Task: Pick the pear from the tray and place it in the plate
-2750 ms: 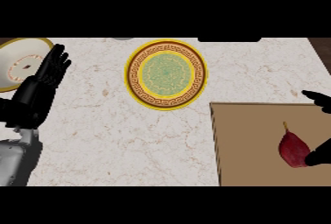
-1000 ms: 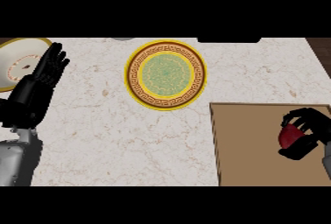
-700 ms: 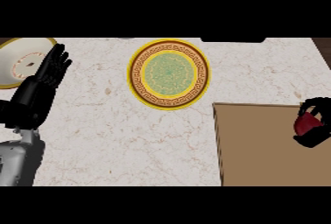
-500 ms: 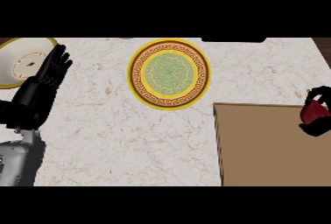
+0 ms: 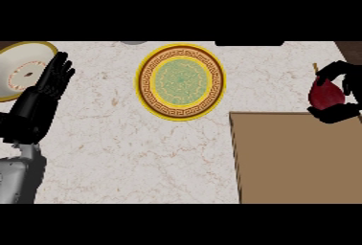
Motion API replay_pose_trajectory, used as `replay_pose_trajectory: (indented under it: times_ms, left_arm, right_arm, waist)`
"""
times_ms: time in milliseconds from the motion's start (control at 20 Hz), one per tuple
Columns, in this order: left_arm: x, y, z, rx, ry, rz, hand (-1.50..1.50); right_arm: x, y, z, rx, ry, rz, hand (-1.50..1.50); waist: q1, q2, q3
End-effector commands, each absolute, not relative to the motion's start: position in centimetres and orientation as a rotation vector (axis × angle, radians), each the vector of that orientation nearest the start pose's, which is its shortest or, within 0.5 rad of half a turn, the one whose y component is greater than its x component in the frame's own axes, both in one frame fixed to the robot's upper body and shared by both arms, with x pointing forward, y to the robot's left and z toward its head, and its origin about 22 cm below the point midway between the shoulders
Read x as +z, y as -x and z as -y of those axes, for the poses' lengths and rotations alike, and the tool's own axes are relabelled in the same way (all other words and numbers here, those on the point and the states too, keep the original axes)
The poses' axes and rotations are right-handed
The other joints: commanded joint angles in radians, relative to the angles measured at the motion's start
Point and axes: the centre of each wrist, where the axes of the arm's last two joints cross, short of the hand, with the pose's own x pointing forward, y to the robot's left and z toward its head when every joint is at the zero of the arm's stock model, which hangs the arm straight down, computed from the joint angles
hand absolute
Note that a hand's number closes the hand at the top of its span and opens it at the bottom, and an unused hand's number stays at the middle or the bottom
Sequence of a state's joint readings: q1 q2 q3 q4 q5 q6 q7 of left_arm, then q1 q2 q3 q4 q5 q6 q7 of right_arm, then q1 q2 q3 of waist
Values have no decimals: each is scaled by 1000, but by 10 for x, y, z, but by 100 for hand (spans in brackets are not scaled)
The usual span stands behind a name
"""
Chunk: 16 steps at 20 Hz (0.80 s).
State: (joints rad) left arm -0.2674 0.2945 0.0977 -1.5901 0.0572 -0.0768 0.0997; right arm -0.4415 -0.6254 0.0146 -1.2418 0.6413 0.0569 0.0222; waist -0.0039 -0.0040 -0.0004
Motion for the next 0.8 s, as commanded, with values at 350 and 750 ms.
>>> replay_pose_trajectory:
  times_ms: [350, 750]
  left_arm:
    - [118, -302, -289, -258, -147, 1746, 0]
    - [93, -290, -280, -249, -142, 1759, 0]
  right_arm:
    - [190, -343, 247, 867, 711, 1750, 150]
    - [186, -385, 190, 880, 625, 1738, 150]
  waist:
    - [10, 2, 0]
    - [19, 6, 0]
